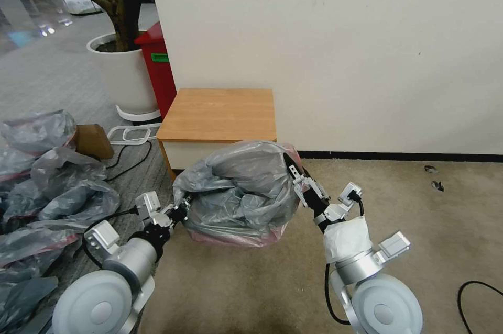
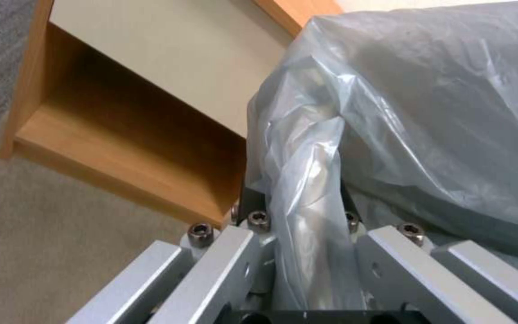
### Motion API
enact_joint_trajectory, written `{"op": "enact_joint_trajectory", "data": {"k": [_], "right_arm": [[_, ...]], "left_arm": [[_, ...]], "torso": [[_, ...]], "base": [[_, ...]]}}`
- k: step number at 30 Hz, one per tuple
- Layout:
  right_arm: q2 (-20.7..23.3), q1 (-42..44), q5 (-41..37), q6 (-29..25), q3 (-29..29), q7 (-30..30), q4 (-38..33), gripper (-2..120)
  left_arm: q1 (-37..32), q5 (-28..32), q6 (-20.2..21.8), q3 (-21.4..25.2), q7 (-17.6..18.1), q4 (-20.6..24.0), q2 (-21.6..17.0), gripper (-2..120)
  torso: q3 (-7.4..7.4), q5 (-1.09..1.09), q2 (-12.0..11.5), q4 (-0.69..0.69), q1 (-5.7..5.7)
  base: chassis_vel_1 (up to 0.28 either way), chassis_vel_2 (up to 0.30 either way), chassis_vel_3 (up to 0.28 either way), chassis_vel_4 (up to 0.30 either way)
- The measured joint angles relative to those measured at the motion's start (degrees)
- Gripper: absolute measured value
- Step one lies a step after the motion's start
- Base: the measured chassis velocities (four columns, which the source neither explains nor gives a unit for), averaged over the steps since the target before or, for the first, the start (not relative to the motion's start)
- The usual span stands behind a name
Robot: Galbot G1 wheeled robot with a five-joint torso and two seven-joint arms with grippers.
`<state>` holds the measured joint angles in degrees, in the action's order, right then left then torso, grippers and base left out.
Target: Pick up the garbage bag from the table and place it over the trash can.
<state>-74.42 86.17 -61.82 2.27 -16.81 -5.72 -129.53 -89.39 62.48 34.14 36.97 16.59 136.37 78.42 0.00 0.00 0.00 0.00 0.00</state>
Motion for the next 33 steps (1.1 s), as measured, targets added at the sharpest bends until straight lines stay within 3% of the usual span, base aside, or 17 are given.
{"op": "enact_joint_trajectory", "data": {"k": [2, 4, 6, 14, 33], "right_arm": [[-0.11, -0.02, 0.11, -0.12, 0.14, -0.08, 0.01, 39], [-0.12, -0.03, 0.12, -0.12, 0.15, -0.08, 0.01, 39], [-0.28, -0.13, 0.21, -0.3, 0.25, -0.1, 0.06, 26], [-0.33, -0.41, 0.77, -0.57, 0.17, -0.61, 0.18, 0], [0.69, -4.55, 1.73, -1.72, -2.57, 1.85, 7.26, 0]], "left_arm": [[0.01, 0.0, -0.02, -0.03, 0.01, -0.01, 0.0, 3], [0.01, 0.0, -0.02, -0.03, 0.01, -0.01, 0.0, 3], [0.01, 0.0, -0.04, -0.08, 0.02, -0.01, 0.0, 3], [-0.47, -0.15, -0.05, -0.38, 0.03, 0.06, 0.03, 3], [-2.88, 1.05, 0.24, -1.58, -2.35, 2.66, 2.27, 3]], "torso": [[0.0, 0.0, 0.0, 0.0, 0.0], [0.0, 0.0, 0.0, 0.0, 0.0], [0.0, 0.0, 0.0, 0.0, 0.0], [0.0, 0.0, 0.0, 0.0, 0.0], [0.0, 0.01, 0.0, 0.0, 0.0]], "base": [[0.0, 0.0, 0.0, 0.0], [0.0, 0.0, 0.0, 0.0], [0.0, 0.0, 0.0, 0.0], [0.0, 0.0, 0.0, 0.0], [0.0, 0.0, 0.0, 0.0]]}}
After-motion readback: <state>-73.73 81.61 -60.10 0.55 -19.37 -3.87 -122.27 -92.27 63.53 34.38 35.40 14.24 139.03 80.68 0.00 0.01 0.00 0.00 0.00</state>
